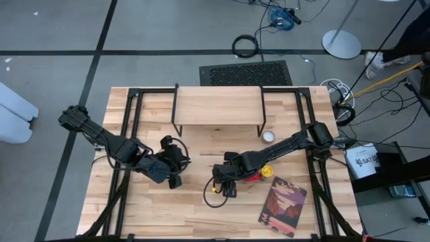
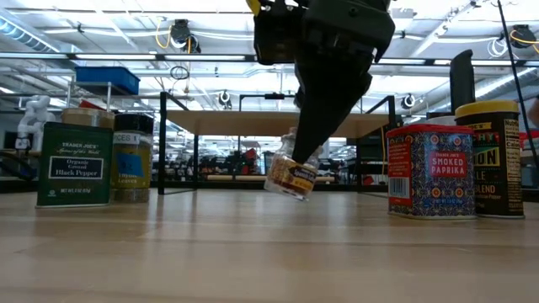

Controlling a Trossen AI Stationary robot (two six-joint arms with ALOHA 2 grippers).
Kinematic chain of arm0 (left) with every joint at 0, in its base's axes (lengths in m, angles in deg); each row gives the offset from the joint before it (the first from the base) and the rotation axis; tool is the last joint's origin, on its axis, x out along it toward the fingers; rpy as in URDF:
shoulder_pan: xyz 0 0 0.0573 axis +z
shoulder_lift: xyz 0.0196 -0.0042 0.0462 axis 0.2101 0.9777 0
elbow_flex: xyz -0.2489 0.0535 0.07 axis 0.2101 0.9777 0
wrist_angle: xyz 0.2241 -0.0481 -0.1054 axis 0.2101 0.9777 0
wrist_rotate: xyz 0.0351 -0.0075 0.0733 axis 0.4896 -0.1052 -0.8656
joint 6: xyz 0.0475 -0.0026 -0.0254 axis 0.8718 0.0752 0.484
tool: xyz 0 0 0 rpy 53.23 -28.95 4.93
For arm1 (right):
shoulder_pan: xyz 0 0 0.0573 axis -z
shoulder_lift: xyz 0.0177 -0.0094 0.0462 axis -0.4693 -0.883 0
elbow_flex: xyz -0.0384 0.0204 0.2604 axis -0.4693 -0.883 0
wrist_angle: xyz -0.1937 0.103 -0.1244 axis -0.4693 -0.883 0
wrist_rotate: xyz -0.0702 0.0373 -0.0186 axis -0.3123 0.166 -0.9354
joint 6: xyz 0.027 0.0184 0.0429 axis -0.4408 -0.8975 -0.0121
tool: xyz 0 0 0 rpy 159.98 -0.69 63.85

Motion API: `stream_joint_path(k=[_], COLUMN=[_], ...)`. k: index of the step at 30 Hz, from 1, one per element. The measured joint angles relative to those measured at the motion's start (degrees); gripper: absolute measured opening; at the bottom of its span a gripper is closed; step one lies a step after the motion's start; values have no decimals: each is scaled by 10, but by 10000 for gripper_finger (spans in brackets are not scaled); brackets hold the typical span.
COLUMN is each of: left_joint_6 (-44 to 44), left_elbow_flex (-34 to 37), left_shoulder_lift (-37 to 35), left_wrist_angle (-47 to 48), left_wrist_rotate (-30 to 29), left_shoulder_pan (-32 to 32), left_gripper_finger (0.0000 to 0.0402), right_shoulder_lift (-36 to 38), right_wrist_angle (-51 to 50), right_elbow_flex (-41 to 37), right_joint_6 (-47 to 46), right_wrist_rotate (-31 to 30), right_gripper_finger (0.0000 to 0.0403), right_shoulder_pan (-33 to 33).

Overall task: Shelf spices
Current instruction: Put the transparent spice bottle to the center of the table, then put the transparent spice bottle into the center of the table

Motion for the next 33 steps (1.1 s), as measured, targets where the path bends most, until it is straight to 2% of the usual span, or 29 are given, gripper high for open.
stream_joint_path(k=[13,24,33], left_joint_6=[-4,-4,-18], left_elbow_flex=[0,0,0], left_shoulder_lift=[1,4,41], left_wrist_angle=[0,0,0], left_wrist_rotate=[0,0,-6], left_shoulder_pan=[0,0,-4], left_gripper_finger=[61,61,61], right_shoulder_lift=[-20,-21,-19], right_wrist_angle=[-3,4,-49], right_elbow_flex=[0,0,63], right_joint_6=[17,27,45], right_wrist_rotate=[9,11,-9], right_gripper_finger=[192,243,259], right_shoulder_pan=[1,1,-3])
